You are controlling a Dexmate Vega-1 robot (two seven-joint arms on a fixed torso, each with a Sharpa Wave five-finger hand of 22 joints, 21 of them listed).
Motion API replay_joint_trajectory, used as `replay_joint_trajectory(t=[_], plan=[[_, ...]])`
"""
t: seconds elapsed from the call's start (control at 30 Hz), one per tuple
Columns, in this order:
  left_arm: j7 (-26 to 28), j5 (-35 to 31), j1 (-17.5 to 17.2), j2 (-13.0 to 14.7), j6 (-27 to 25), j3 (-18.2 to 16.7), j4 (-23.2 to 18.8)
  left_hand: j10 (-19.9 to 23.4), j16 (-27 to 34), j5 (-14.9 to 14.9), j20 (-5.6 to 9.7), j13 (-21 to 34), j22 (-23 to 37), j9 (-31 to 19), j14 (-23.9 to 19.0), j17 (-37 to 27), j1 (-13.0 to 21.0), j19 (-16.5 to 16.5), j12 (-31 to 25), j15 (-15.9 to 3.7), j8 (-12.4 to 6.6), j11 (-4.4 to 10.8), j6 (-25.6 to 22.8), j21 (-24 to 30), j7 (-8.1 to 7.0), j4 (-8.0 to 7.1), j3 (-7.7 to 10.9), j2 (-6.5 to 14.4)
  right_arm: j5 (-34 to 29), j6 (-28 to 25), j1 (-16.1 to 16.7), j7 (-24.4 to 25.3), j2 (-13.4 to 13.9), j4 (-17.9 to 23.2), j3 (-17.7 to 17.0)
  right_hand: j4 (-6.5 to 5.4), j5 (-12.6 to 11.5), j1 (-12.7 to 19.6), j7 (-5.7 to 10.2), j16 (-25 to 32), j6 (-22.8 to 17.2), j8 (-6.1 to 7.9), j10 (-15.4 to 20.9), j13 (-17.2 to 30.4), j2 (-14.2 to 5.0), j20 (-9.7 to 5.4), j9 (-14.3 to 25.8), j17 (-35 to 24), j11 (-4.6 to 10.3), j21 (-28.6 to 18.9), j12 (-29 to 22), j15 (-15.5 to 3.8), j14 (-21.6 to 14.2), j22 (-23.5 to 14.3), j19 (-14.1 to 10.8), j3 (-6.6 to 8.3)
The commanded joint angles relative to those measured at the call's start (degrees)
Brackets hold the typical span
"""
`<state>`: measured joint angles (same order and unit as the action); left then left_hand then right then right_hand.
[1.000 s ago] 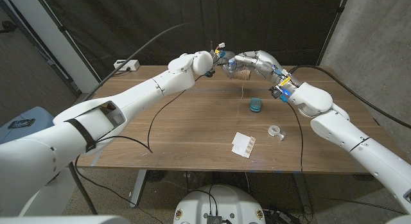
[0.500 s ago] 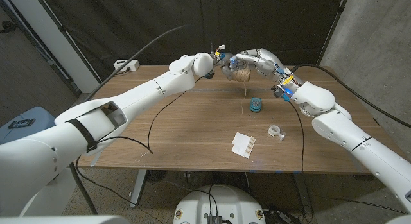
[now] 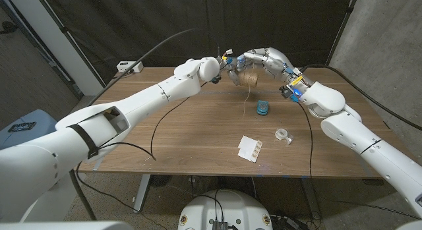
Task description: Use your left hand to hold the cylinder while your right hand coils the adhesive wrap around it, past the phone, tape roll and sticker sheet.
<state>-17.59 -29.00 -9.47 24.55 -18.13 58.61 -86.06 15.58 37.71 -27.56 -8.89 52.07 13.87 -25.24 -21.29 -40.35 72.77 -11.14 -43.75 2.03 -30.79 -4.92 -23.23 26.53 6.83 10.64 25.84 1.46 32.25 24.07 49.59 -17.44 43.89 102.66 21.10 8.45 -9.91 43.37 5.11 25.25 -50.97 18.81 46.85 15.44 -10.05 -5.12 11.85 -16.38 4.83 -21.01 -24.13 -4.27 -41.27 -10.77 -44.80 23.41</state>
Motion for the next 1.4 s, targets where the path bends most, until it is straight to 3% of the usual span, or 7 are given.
replay_joint_trajectory(t=[0.03, 0.97, 1.4], plan=[[-0.7, -0.2, -1.3, 1.0, 0.8, -0.4, -2.1, 3.9, 0.0, -0.2, 0.33, 0.7, -0.1, -2.5, -0.2, 0.0, 0.9, -0.1, -0.3, -0.4, -12.82, 3.51, -4.9, 0.6, -1.8, -1.35, 1.03, 3.0, -0.8, 0.2, -1.8, -0.1, -1.1, -1.6, 0.5, -0.1, -0.1, 0.2, 0.04, 0.0, 0.0, -0.23, 0.3, 0.1, 0.25, -4.25, 0.2, -0.2, 0.16, -0.6, 0.1, -8.13, -0.5, -0.3, -0.5, 0.42], [-1.0, -1.6, -2.4, 1.4, 2.1, -0.8, -3.0, 4.0, -0.3, -0.2, 0.34, 0.7, -0.2, -2.4, -0.3, 0.1, 0.9, 0.1, -0.2, -0.39, -13.07, 3.57, -5.0, 0.8, -1.91, -1.41, 1.0, 3.2, -1.8, 1.2, -4.0, 0.5, -2.0, -2.6, 0.2, -0.01, -0.1, 0.5, -0.08, -0.4, -0.1, -0.6, 0.1, 0.1, 0.33, -4.26, 0.3, -0.3, 0.09, -0.8, 0.5, -8.11, -0.4, -0.3, -0.3, 0.65], [-1.4, -2.3, -3.1, 1.6, 2.9, -0.8, -3.7, 3.9, -0.3, -0.2, 0.43, 0.7, -0.3, -2.4, -0.4, 0.0, 0.9, 0.1, -0.1, -0.51, -13.18, 3.66, -5.0, 0.9, -1.99, -1.4, 0.91, 3.2, -2.6, 1.3, -5.3, 1.0, -2.4, -3.7, 0.2, -0.02, 0.0, 0.6, -0.1, -0.4, -0.2, -0.77, 0.3, 0.2, 0.44, -3.18, 0.3, -0.6, -0.06, -1.2, 0.5, -7.99, -0.5, -0.3, -0.9, 0.53]])
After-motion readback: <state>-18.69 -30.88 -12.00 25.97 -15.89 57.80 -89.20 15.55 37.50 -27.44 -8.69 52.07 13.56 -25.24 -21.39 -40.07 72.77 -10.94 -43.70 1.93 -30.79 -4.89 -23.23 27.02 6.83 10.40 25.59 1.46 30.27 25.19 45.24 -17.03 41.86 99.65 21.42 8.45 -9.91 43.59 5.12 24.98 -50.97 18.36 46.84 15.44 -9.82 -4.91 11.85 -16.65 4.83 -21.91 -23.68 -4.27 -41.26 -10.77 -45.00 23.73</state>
